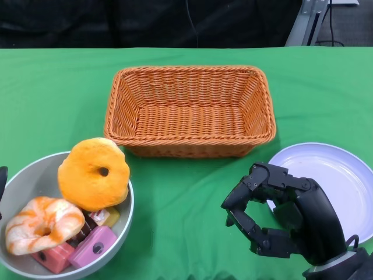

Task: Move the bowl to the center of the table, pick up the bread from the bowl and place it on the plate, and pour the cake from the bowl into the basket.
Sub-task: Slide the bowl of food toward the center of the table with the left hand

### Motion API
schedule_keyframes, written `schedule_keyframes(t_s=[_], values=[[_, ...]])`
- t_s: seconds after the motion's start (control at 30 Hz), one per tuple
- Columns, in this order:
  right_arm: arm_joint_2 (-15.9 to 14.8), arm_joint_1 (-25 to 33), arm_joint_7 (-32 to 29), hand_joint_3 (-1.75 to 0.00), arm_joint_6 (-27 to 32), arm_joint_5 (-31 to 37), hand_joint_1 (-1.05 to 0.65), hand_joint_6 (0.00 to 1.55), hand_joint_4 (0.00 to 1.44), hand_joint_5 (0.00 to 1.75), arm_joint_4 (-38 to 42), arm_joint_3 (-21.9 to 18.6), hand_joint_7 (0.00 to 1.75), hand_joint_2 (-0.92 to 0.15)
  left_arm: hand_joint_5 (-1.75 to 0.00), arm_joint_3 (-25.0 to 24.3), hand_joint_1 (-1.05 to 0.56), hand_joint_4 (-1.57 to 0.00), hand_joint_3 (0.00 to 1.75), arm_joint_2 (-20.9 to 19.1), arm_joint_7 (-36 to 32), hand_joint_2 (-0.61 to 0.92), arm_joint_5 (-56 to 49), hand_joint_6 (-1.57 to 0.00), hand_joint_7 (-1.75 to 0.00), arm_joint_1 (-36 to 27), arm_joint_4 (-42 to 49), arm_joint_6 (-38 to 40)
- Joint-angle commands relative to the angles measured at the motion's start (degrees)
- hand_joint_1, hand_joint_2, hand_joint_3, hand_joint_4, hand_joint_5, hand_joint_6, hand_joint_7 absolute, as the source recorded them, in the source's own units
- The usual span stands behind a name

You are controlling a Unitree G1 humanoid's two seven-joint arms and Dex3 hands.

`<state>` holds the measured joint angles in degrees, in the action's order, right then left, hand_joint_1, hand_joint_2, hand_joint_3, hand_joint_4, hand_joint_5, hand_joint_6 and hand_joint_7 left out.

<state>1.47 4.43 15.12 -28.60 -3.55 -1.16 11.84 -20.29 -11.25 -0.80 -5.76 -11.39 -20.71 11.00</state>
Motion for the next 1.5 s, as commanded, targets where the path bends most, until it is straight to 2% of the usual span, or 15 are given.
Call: schedule_keyframes(t_s=[0.03,0.1,0.13,0.43,0.7,0.9,1.13,1.3,1.5], values=[[-0.19,-0.01,-0.02,-0.86,-0.43,-0.88,-0.32,0.81,0.83,1.43,-0.03,-0.36,1.11,-0.54,0.00,-1.80,-0.88,-0.16,0.70,-1.62,2.91,0.92,4.30,-0.14,0.00,0.27,-0.79,5.64],[-0.25,-0.05,0.19,-0.86,-0.47,-0.96,-0.32,0.81,0.83,1.43,0.03,-0.27,1.11,-0.55,0.00,-3.41,-0.85,-0.03,0.71,-2.38,6.06,0.92,9.95,-0.05,-0.01,0.75,-2.37,12.80],[-0.19,0.03,-0.01,-0.86,-0.49,-0.68,-0.32,0.81,0.83,1.43,-0.03,-0.25,1.11,-0.55,0.00,-4.07,-0.85,-0.02,0.70,-2.78,7.16,0.92,12.25,-0.03,-0.01,1.03,-3.10,15.95],[-0.07,0.00,-0.12,-0.82,-0.55,-0.76,-0.33,0.80,0.83,1.43,0.02,-0.23,1.12,-0.57,0.00,-2.41,-0.83,0.00,0.71,-7.40,9.02,0.92,14.75,-0.02,-0.01,1.39,-6.84,28.55],[-0.10,0.04,-0.41,-0.81,-0.69,-0.39,-0.32,0.81,0.83,1.43,-0.20,-0.23,1.12,-0.57,-0.02,-1.35,-0.83,-0.05,0.68,-9.20,11.00,0.92,15.75,-0.05,-0.02,1.30,-7.81,33.18],[-0.39,-0.02,-0.47,-0.81,-0.49,-0.11,-0.32,0.80,0.82,1.43,-0.40,-0.37,1.14,-0.58,-0.02,-2.18,-0.84,-0.05,0.67,-11.28,15.44,0.92,19.99,-0.03,0.00,1.00,-8.92,36.63],[-0.36,-0.06,-0.45,-0.81,-0.76,-0.16,-0.33,0.79,0.82,1.44,-0.27,-0.43,1.14,-0.57,-0.02,-1.93,-0.81,-0.07,0.65,-11.36,16.65,0.92,23.92,-0.06,-0.01,1.38,-9.14,39.97],[-0.19,-0.09,-0.53,-0.82,-0.78,-0.17,-0.33,0.80,0.83,1.44,-0.36,-0.34,1.14,-0.56,-0.02,-1.64,-0.80,-0.06,0.65,-11.37,17.73,0.92,25.56,-0.06,-0.01,1.02,-8.38,39.64],[-0.36,0.17,-0.57,-0.83,-0.17,-0.02,-0.33,0.80,0.82,1.43,-0.91,-0.27,1.13,-0.57,-0.01,-1.73,-0.81,-0.05,0.64,-11.41,17.14,0.92,28.05,-0.05,0.00,1.87,-9.01,44.27]])
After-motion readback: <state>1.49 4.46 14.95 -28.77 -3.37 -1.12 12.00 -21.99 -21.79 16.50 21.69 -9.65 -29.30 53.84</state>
